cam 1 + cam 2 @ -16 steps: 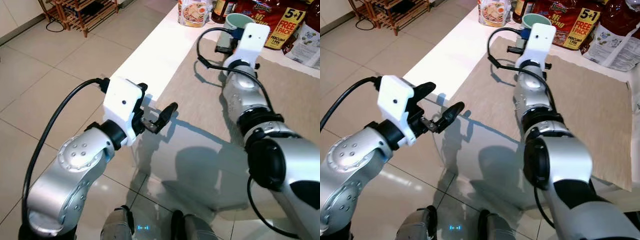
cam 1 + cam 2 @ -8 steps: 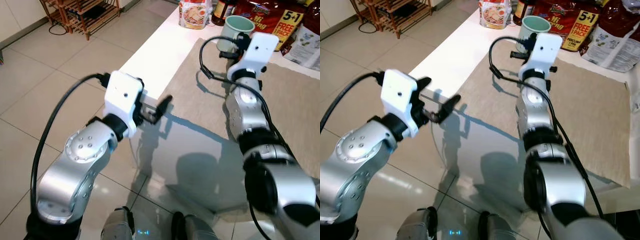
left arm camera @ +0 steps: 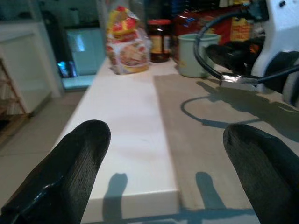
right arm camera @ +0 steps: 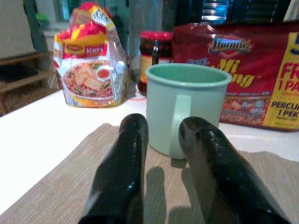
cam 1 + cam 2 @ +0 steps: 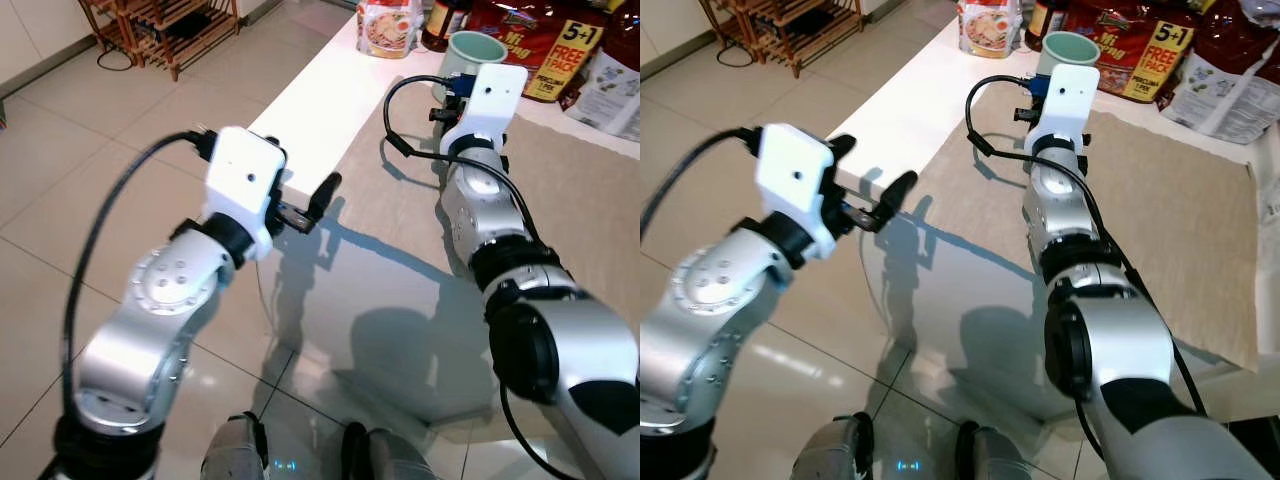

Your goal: Setting the table

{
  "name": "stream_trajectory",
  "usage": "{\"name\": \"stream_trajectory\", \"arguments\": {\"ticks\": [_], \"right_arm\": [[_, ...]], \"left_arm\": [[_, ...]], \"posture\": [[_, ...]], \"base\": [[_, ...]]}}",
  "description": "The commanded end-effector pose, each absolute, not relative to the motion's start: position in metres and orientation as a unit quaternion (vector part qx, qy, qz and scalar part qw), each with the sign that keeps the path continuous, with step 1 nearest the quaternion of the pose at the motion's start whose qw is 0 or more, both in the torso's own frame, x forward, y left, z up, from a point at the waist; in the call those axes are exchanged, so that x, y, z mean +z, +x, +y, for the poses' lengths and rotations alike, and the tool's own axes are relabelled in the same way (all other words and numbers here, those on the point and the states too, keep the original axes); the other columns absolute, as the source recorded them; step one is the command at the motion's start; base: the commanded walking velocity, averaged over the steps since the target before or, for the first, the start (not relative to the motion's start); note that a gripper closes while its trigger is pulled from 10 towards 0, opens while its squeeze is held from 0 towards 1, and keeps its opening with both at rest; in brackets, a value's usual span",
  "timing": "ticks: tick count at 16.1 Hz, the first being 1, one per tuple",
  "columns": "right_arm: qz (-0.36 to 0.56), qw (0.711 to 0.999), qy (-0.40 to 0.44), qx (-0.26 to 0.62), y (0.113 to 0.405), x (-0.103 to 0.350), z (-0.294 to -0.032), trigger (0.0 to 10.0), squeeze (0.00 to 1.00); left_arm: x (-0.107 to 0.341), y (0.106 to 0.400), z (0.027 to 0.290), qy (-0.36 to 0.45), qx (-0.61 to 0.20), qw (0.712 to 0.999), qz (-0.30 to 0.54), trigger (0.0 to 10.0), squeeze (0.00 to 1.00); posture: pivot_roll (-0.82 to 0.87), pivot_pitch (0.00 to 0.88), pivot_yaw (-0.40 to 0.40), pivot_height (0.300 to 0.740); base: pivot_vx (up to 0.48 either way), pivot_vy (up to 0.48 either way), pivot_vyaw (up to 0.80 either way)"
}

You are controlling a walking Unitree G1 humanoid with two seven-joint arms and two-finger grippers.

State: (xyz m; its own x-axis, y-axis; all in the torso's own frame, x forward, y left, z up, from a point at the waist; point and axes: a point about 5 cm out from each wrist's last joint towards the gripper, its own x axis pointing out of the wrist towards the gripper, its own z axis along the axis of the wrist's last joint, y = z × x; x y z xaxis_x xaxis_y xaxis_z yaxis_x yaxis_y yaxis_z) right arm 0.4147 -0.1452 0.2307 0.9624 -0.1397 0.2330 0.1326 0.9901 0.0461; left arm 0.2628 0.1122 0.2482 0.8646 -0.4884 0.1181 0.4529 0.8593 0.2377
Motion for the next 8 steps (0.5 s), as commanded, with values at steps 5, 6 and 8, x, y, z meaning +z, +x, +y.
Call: {"name": "stream_trajectory", "arguments": {"ticks": [5,6,8], "right_arm": [[-0.152,0.982,0.002,-0.113,0.418,0.259,-0.160,10.0,1.00],[-0.159,0.980,0.001,-0.117,0.418,0.262,-0.161,10.0,1.00],[-0.143,0.982,0.004,-0.124,0.419,0.259,-0.166,10.0,1.00]], "left_arm": [[0.262,0.256,0.107,0.089,-0.289,0.946,-0.113,10.0,0.00],[0.263,0.257,0.107,0.086,-0.290,0.946,-0.113,10.0,0.00],[0.263,0.259,0.105,0.084,-0.297,0.944,-0.114,10.0,0.00]], "posture": [[0.24,0.285,-0.102,0.740],[0.23,0.284,-0.099,0.740],[0.23,0.283,-0.097,0.740]], "base": [[0.000,0.000,0.00],[0.000,0.000,0.00],[0.000,0.000,0.00]]}}
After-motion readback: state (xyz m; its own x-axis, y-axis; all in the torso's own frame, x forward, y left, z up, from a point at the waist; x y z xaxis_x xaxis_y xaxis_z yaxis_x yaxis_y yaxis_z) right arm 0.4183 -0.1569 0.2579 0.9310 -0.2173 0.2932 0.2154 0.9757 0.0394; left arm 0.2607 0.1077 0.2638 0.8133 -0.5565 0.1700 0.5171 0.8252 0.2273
